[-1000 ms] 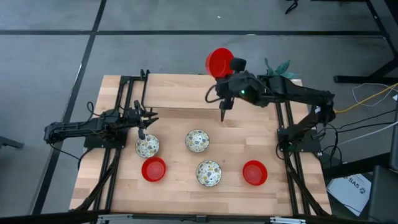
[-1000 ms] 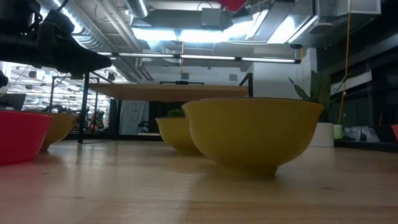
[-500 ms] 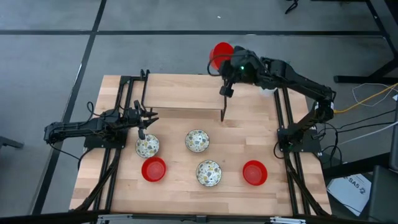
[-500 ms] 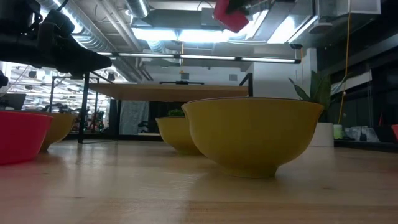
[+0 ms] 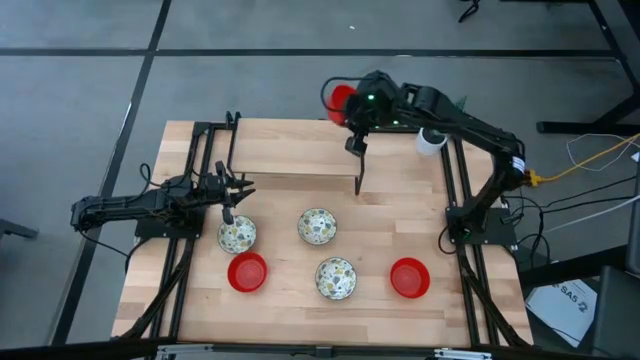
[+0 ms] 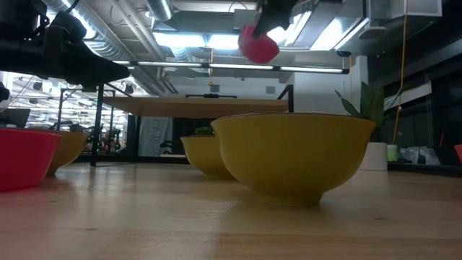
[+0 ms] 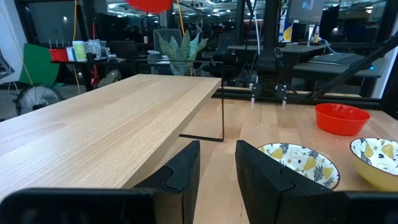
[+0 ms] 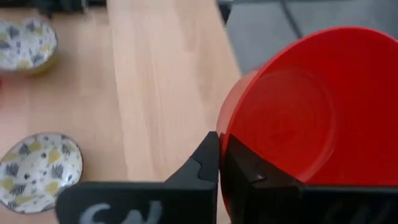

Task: Pick & Place Mini bowls
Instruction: Put the top red bowl on the shelf

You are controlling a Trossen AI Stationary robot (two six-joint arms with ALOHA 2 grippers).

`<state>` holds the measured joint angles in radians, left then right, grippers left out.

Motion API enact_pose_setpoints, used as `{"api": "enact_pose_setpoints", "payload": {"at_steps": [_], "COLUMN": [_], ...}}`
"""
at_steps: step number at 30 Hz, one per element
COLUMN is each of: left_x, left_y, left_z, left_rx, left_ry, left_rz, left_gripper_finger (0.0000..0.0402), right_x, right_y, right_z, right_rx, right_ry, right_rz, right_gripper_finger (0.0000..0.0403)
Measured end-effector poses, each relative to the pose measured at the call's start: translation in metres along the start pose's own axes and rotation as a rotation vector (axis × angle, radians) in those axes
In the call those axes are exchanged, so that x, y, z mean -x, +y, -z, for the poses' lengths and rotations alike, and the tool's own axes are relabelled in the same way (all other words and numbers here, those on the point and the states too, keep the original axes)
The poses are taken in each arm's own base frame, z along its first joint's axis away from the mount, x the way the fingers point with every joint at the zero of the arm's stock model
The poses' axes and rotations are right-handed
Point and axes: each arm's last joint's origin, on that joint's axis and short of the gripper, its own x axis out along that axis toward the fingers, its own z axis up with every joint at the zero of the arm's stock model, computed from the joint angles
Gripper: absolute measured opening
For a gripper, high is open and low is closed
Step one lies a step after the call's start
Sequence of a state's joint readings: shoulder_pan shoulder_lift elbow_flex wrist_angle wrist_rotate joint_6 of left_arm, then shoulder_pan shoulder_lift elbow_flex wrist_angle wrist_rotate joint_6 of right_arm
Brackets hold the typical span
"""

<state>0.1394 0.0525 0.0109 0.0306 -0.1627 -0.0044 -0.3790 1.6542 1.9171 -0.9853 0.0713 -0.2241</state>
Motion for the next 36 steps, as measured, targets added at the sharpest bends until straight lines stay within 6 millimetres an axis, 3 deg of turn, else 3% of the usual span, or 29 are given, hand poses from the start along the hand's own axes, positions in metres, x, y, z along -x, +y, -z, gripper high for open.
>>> {"api": "enact_pose_setpoints", "payload": {"at_steps": [9, 17, 24, 36], "left_x": [0.0, 0.0, 0.0, 0.0], "left_y": [0.0, 0.0, 0.0, 0.0], "left_z": [0.0, 0.0, 0.0, 0.0], "left_rx": [0.0, 0.0, 0.0, 0.0], "left_ry": [-0.001, -0.001, -0.001, -0.002], "left_rz": [0.0, 0.0, 0.0, 0.0], "left_gripper_finger": [0.0098, 0.0098, 0.0098, 0.0098], "right_x": [-0.054, -0.081, -0.094, -0.094], "right_y": [0.009, 0.013, 0.015, 0.016], "right_z": [0.009, 0.015, 0.02, 0.024], "right_rx": [0.022, 0.049, 0.049, 0.05], "right_ry": [0.136, 0.202, 0.259, 0.292], "right_rz": [-0.141, -0.164, -0.186, -0.193], "right_gripper_finger": [0.001, 0.001, 0.001, 0.001]}}
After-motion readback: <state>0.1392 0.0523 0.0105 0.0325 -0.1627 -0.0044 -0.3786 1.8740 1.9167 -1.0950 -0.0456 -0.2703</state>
